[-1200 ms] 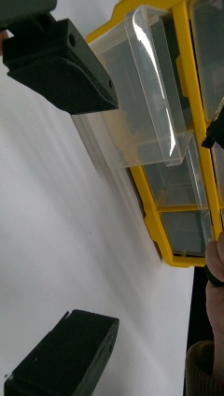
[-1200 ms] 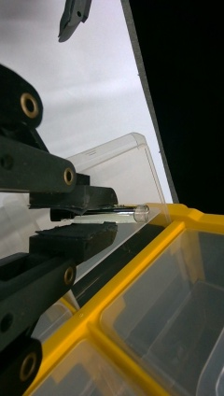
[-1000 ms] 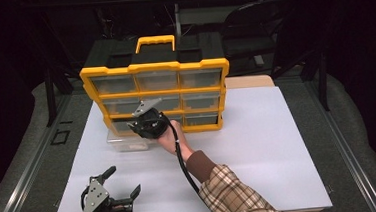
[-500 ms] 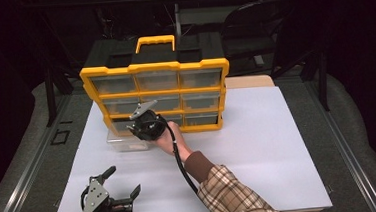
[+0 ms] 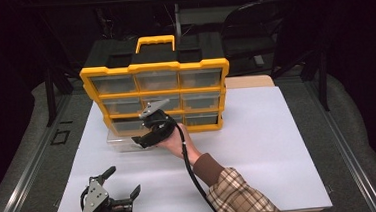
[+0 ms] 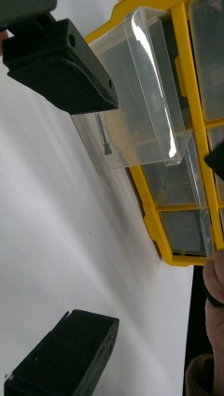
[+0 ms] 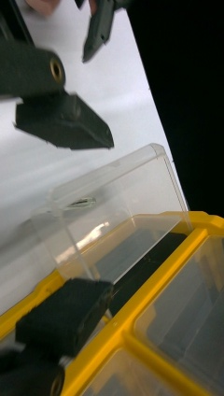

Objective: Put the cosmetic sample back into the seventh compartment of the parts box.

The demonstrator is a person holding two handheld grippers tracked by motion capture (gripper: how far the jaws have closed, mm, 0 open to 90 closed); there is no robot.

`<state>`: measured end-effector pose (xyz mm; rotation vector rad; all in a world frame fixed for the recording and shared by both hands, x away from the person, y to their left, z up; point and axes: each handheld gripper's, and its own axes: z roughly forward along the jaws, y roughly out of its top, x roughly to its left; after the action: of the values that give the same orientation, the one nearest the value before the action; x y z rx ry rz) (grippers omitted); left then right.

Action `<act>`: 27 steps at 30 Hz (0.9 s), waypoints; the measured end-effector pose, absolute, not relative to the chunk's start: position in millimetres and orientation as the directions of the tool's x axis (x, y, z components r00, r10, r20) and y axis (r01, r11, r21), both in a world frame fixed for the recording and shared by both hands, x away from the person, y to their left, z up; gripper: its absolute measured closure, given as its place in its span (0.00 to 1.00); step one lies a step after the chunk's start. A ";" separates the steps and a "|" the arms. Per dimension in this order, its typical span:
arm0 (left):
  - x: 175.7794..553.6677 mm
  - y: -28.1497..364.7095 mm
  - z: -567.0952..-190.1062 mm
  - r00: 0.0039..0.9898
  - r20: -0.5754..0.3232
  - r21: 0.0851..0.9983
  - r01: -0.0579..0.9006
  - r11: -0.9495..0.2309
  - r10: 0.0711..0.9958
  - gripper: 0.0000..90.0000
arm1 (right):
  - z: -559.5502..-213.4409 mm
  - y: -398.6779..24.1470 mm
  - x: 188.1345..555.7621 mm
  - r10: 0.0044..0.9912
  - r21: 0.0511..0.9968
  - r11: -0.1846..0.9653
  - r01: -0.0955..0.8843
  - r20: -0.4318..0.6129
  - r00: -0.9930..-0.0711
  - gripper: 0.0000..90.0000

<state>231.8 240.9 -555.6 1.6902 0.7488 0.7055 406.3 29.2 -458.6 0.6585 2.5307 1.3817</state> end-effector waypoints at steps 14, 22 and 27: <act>232.2 240.2 -555.6 0.623 0.083 0.971 0.125 -0.203 0.778 0.00 | -449.2 -21.9 379.8 0.496 0.863 0.429 0.265 0.020 -0.868 0.07; 232.2 240.4 -555.7 0.622 0.081 0.972 0.125 -0.201 0.779 0.00 | -459.3 -59.0 358.6 0.532 0.875 0.416 0.247 -0.014 -0.846 0.00; 232.6 239.6 -555.8 0.622 0.081 0.971 0.127 -0.202 0.779 0.00 | -464.5 -77.0 348.9 0.546 0.878 0.408 0.250 -0.016 -0.837 0.00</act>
<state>232.6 239.6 -555.8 1.6959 0.7496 0.7065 348.9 -77.0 -464.5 0.6920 2.3676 1.3996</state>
